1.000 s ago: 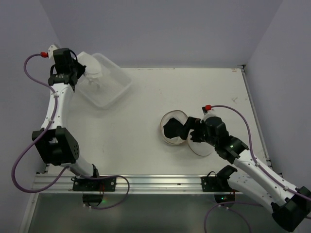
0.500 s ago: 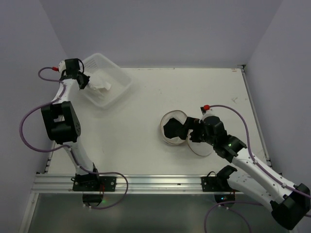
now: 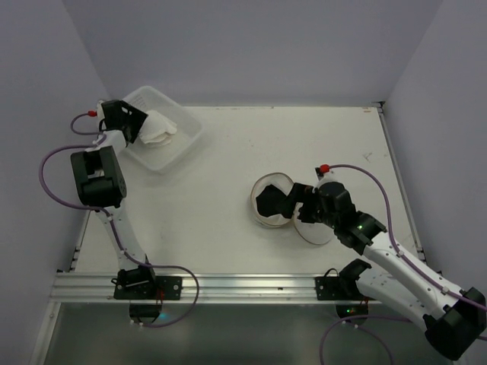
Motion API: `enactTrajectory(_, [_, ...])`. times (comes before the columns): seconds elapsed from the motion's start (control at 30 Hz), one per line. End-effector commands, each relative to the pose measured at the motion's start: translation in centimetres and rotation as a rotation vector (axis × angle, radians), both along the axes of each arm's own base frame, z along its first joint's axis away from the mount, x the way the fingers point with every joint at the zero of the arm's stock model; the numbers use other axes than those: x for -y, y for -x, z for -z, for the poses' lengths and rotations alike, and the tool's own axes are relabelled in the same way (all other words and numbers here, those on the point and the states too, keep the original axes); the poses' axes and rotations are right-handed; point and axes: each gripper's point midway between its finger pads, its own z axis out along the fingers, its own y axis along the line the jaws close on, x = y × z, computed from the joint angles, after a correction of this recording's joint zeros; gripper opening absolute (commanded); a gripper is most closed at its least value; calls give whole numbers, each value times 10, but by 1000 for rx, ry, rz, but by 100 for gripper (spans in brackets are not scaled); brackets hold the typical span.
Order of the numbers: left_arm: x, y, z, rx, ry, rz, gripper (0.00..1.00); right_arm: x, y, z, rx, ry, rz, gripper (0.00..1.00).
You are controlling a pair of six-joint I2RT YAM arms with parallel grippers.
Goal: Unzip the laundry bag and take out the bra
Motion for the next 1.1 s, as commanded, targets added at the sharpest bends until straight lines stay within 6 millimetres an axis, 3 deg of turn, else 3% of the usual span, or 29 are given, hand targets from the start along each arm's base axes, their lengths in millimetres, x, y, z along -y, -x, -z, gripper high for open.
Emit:
enactTrajectory(0.0, [-5,-16,-52,161,-22,31,82,4,-4,-8,23,11,21,94])
enactTrajectory(0.03, [-5,-14,-56,163,-41,43,91,4,-5,-8,26,13,23,94])
enactTrajectory(0.13, [-8,-9,-90,184,-94,52,100,6,-9,-11,36,20,40,94])
enactTrajectory(0.17, [-10,-4,-104,181,-138,62,100,7,-10,-11,37,24,47,94])
enactTrajectory(0.33, [-21,18,-139,127,-258,49,100,13,-16,-10,27,51,95,94])
enactTrajectory(0.43, [-25,38,-146,71,-300,33,100,18,-21,-9,24,66,134,94])
enactTrajectory(0.5, [-17,54,-157,58,-313,52,100,23,-24,-5,6,78,172,94])
enactTrajectory(0.53, [-12,62,-150,32,-333,79,100,26,-25,-4,2,86,187,94])
enactTrajectory(0.57, [-3,72,-160,30,-353,96,100,31,-28,-1,-7,99,218,94])
enactTrajectory(0.63, [13,89,-151,-17,-372,148,100,35,-31,4,-28,108,248,94])
enactTrajectory(0.67, [34,99,-166,11,-380,191,100,40,-33,6,-31,115,273,94])
enactTrajectory(0.7, [49,110,-154,-10,-375,225,100,42,-34,10,-42,123,285,93])
enactTrajectory(0.73, [79,120,-169,33,-387,287,100,44,-36,12,-49,126,298,93])
enactTrajectory(0.8, [114,137,-159,30,-381,368,98,46,-41,15,-55,120,309,91])
enactTrajectory(0.83, [159,149,-170,79,-369,464,97,46,-43,19,-65,126,308,90])
enactTrajectory(0.9, [200,168,-163,83,-343,550,94,43,-48,20,-67,113,301,89])
enactTrajectory(0.93, [238,184,-167,109,-323,641,93,42,-50,25,-79,114,299,88])
enactTrajectory(1.0, [273,203,-161,110,-294,717,90,40,-56,28,-85,96,298,88])
enactTrajectory(1.03, [308,220,-162,123,-272,799,89,37,-57,29,-95,84,287,87])
enactTrajectory(1.07, [325,229,-162,127,-264,840,88,36,-59,34,-104,81,287,86])
